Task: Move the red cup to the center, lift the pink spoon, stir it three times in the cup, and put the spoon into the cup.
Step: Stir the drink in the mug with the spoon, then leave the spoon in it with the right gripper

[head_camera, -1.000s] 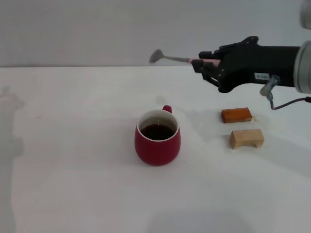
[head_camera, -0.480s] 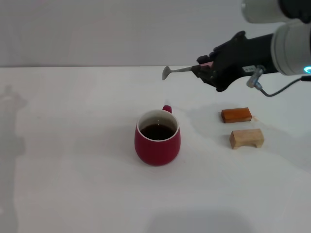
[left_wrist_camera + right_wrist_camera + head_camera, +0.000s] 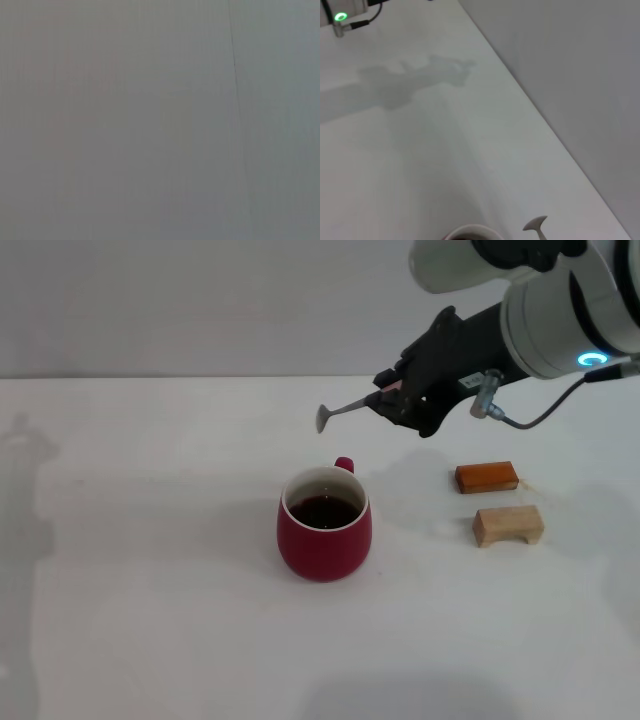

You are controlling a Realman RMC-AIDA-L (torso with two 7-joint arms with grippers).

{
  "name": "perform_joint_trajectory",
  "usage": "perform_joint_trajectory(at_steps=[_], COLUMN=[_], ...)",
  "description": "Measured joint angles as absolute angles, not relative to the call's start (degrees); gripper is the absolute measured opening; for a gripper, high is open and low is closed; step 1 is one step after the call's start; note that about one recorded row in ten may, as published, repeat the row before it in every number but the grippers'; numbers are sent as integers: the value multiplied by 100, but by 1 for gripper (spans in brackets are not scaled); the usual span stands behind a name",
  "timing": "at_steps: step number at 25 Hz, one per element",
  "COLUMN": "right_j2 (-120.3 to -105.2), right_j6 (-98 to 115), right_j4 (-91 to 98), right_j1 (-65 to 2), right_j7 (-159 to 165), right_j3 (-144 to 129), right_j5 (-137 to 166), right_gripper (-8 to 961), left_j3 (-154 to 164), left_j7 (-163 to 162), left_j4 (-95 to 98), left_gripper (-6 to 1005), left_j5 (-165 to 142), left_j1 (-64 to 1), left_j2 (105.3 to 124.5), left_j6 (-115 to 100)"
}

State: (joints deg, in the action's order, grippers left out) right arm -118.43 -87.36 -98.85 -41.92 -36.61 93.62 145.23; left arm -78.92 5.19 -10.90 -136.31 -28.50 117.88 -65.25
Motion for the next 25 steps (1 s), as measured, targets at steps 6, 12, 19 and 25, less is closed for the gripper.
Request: perform_joint_trajectory(at_steps=[6,12,19,25], right_j2=[-11858,-11867,-11858,-11847], right_j6=[-8968,-9190,-9516,-9697], right_j4=[-9982,-10003,-10150,-10112], right_j1=[-4374,-4417,-4456,-4499], right_j7=[-3625,-3316,-2981,-2845], right_j3=[9311,9220,9219,9267], right_j5=[14341,14221,14268,14417], right_gripper=[152,152,151,151], left_j3=[-7892,-7892,-7892,-7892], left_j7=[516,507,513,527], left_j4=[-1090,-1092,-1098,-1099], left_gripper=[-1,-1,-2,-2], left_j5=[-13632,-13632,-13632,-13632], left_j1=[-2848,-2833,-2830,-2810], left_j2=[11793,11795,11795,11804], left_j6=[-6527,-6543,-6546,-6551])
